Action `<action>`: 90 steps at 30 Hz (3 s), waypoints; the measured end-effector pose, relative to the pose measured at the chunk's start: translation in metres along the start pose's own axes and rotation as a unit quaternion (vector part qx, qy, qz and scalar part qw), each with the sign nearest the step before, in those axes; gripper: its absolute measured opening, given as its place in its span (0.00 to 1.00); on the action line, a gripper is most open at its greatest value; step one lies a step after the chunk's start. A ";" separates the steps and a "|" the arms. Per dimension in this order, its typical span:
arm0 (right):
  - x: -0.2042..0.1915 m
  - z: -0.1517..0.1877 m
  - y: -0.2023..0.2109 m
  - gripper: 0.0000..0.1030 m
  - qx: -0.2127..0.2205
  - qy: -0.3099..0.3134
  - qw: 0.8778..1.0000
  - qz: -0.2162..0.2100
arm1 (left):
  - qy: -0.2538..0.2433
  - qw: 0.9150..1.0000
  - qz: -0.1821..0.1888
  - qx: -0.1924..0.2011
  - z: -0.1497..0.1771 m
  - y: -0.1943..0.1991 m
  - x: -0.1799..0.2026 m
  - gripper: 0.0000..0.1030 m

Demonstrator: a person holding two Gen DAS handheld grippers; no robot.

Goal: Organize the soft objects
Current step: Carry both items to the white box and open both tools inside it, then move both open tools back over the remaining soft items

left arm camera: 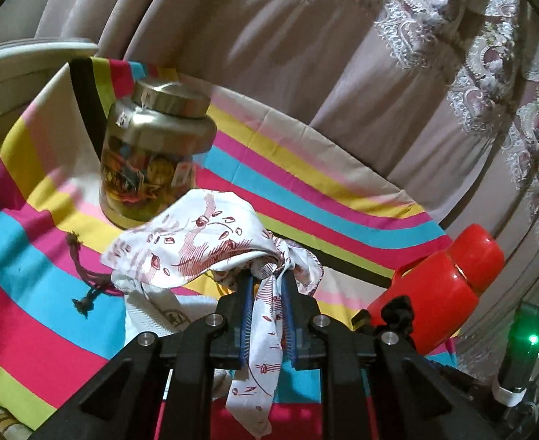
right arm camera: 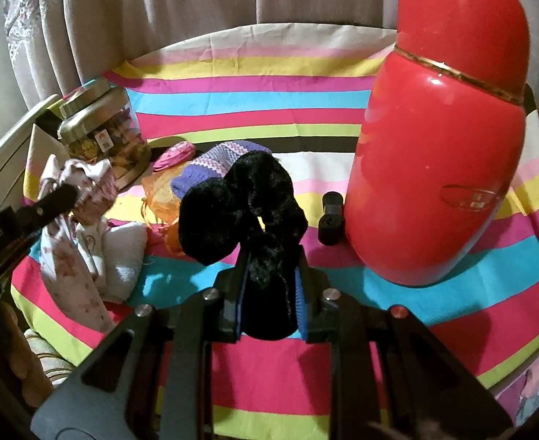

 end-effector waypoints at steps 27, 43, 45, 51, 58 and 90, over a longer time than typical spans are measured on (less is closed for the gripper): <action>0.089 0.049 0.123 0.24 0.037 -0.069 0.995 0.062 | -0.086 0.985 0.137 -0.061 0.057 0.048 0.142 0.15; 0.191 0.091 0.223 0.24 0.063 -0.125 0.978 0.157 | -0.189 0.944 0.236 -0.128 0.131 0.089 0.256 0.15; 0.207 0.094 0.234 0.24 0.066 -0.137 0.974 0.170 | -0.199 0.938 0.248 -0.136 0.140 0.093 0.268 0.15; 0.243 0.104 0.257 0.24 0.076 -0.169 0.962 0.203 | -0.229 0.917 0.285 -0.158 0.163 0.104 0.300 0.17; 0.273 0.117 0.273 0.42 0.078 -0.216 0.947 0.223 | -0.252 0.901 0.306 -0.175 0.178 0.110 0.316 0.49; 0.212 0.096 0.252 0.60 0.058 -0.147 0.971 0.181 | -0.206 0.932 0.263 -0.142 0.132 0.101 0.272 0.49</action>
Point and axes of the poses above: each gripper's, at about its wrist camera, not at the fingertips, and y roughly against the way its jaws point, x to its right, z to its underside, the point moved 4 cm from there along -y, roughly the way its jaws point, and after that the axes turned 3 degrees about -z, right-handed, at the moved point
